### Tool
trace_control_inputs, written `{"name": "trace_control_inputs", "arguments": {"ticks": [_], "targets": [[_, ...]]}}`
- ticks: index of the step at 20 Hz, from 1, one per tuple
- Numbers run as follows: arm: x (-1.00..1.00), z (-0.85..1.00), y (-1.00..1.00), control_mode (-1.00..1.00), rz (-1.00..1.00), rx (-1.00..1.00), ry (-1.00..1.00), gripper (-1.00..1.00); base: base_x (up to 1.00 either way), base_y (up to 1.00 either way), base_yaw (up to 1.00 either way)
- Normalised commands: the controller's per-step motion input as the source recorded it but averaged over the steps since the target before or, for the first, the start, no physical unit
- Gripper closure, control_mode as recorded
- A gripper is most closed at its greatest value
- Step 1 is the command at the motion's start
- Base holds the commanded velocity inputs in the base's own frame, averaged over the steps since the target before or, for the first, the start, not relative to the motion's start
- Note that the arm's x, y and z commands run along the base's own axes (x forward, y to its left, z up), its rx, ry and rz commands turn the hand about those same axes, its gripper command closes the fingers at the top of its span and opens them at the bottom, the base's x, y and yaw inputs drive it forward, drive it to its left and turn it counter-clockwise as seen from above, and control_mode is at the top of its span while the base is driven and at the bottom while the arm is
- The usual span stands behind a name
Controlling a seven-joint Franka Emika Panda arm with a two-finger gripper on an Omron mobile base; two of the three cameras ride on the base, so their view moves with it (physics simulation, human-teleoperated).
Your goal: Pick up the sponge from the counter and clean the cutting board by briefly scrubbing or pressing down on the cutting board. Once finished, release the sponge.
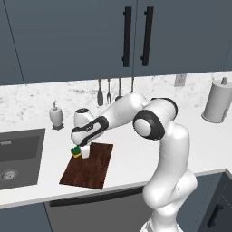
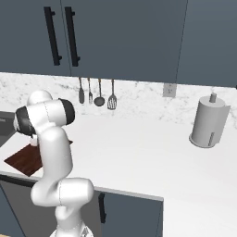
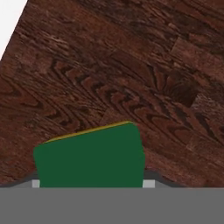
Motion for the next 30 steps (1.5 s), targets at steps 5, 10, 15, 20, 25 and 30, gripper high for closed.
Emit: {"name": "trace_control_inputs", "arguments": {"ticks": [5, 10, 15, 20, 25, 30], "targets": [[-1.0, -0.33, 0.74, -1.0, -0.12, 0.0, 0.04, 1.0, 0.0, 0.0, 0.0], [-1.0, -0.65, 0.77, -1.0, -0.1, -0.01, 0.1, 1.0, 0.0, 0.0, 0.0], [-1.0, -0.48, 0.64, -1.0, -0.07, 0.0, 0.1, 1.0, 0.0, 0.0, 0.0], [-1.0, -0.49, 0.51, -1.0, -0.06, 0.0, 0.04, 1.0, 0.0, 0.0, 0.0], [-1.0, -0.68, 0.32, -1.0, -0.07, 0.0, -0.01, 1.0, 0.0, 0.0, 0.0], [-1.0, -0.2, 0.25, -1.0, -0.09, 0.0, 0.0, 1.0, 0.0, 0.0, 0.0]]}}
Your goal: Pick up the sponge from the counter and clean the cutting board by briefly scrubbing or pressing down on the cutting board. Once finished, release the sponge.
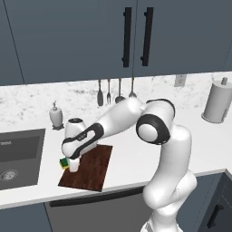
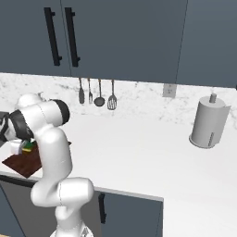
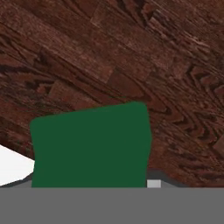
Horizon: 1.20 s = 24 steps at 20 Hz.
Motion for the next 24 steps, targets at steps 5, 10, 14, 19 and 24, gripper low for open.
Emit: {"name": "trace_control_inputs", "arguments": {"ticks": [5, 10, 14, 19, 24], "targets": [[-1.0, 0.0, 0.32, -1.0, -0.1, -0.01, 0.09, 1.0, 0.0, 0.0, 0.0], [-0.95, -0.27, 0.36, -1.0, -0.12, -0.04, 0.18, 1.0, 0.0, 0.0, 0.0], [-1.0, -0.17, 0.25, -1.0, -0.11, -0.01, 0.1, 1.0, 0.0, 0.0, 0.0], [-1.0, -0.09, 0.13, -1.0, -0.1, 0.0, 0.0, 1.0, 0.0, 0.0, 0.0], [-0.62, 0.29, 0.01, -1.0, -0.11, -0.01, 0.0, 1.0, 0.0, 0.0, 0.0]]}}
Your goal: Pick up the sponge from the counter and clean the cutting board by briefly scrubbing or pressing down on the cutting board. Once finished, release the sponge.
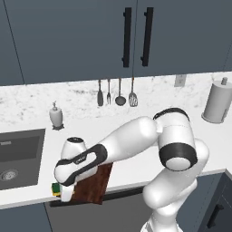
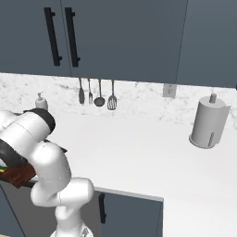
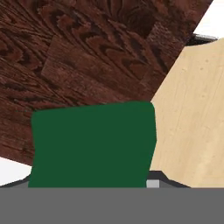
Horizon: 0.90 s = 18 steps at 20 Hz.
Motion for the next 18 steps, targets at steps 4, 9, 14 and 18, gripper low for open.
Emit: {"name": "trace_control_inputs", "arguments": {"ticks": [4, 9, 14, 18], "targets": [[0.36, 0.91, -0.17, -1.0, -0.05, -0.05, 0.03, 1.0, 0.0, 0.0, 0.0], [0.46, 0.66, -0.49, -1.0, -0.03, -0.04, 0.13, 1.0, 0.0, 0.0, 0.0], [0.57, 0.19, -0.99, -1.0, -0.05, -0.14, 0.26, 1.0, 0.0, 0.0, 0.0], [0.82, 0.0, -1.0, -1.0, -0.06, -0.18, 0.2, 1.0, 0.0, 0.0, 0.0]]}}
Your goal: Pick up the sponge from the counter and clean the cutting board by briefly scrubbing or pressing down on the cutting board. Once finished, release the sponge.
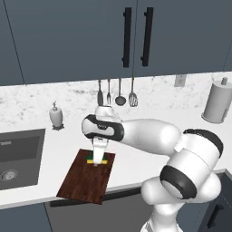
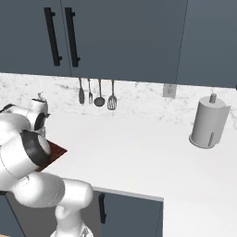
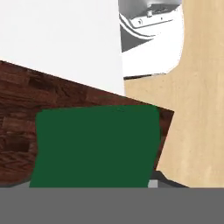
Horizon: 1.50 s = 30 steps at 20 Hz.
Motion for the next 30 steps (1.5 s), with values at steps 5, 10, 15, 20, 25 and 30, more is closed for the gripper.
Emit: {"name": "trace_control_inputs", "arguments": {"ticks": [5, 10, 15, 20, 25, 30], "targets": [[0.59, -0.06, -1.0, -1.0, 0.0, -0.19, 0.06, 1.0, 0.0, 0.0, 0.0], [0.19, -0.37, -1.0, -1.0, 0.0, -0.14, 0.0, 1.0, 0.0, 0.0, 0.0], [0.13, -0.46, -1.0, -1.0, 0.0, -0.06, -0.02, 1.0, 0.0, 0.0, 0.0], [0.52, -0.14, -0.77, -1.0, 0.0, 0.0, 0.02, 1.0, 0.0, 0.0, 0.0], [0.6, -0.48, -0.26, -1.0, 0.0, 0.02, 0.02, 1.0, 0.0, 0.0, 0.0], [0.36, -0.61, -0.01, -1.0, 0.0, 0.03, 0.0, -1.0, 0.0, 0.0, 0.0]]}}
